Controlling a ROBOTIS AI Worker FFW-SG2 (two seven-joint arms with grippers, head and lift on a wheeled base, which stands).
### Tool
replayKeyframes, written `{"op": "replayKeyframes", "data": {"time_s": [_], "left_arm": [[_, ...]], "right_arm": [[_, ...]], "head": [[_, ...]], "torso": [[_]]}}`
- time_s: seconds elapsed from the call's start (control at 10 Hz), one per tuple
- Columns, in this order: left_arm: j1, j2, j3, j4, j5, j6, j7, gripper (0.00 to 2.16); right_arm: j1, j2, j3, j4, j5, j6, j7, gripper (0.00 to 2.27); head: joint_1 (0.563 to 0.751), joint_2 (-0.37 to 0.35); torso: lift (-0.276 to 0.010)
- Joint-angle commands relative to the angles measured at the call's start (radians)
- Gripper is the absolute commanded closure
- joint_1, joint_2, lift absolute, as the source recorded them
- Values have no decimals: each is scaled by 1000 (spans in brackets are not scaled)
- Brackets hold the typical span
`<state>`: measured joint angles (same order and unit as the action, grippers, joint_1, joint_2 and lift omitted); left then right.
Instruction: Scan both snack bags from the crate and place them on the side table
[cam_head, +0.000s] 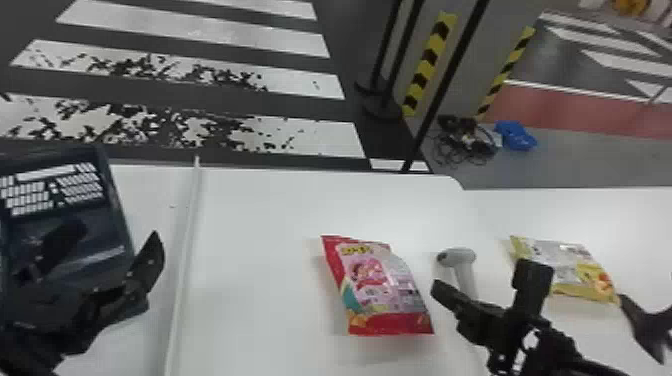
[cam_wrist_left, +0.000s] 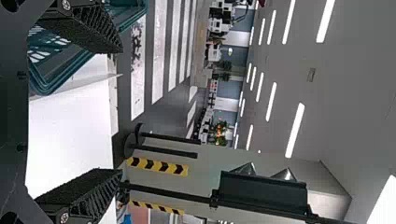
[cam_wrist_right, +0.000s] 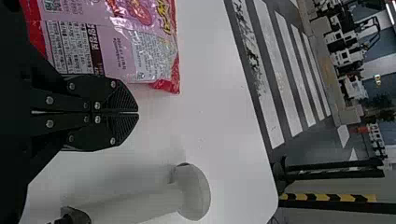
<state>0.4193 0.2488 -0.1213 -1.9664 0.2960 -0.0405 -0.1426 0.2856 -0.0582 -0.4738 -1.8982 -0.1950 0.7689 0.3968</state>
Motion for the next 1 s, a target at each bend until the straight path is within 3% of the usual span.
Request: {"op": "replayKeyframes", "data": {"time_s": [0.0, 0.6, 0.9], "left_arm": [[1, 0, -1, 0, 0, 0, 0, 83], [3, 1, 0, 0, 2, 0, 0, 83], [3, 0, 0, 1, 2, 0, 0, 83]], "right_arm": [[4, 0, 4, 1, -1, 19, 4, 2260], [33, 1, 0, -45, -14, 80, 13, 2260], [96, 9, 7, -194, -32, 83, 19, 2260]], "head": [[695, -286], [695, -264], [695, -284]], "torso": [[-95], [-95], [-95]]}}
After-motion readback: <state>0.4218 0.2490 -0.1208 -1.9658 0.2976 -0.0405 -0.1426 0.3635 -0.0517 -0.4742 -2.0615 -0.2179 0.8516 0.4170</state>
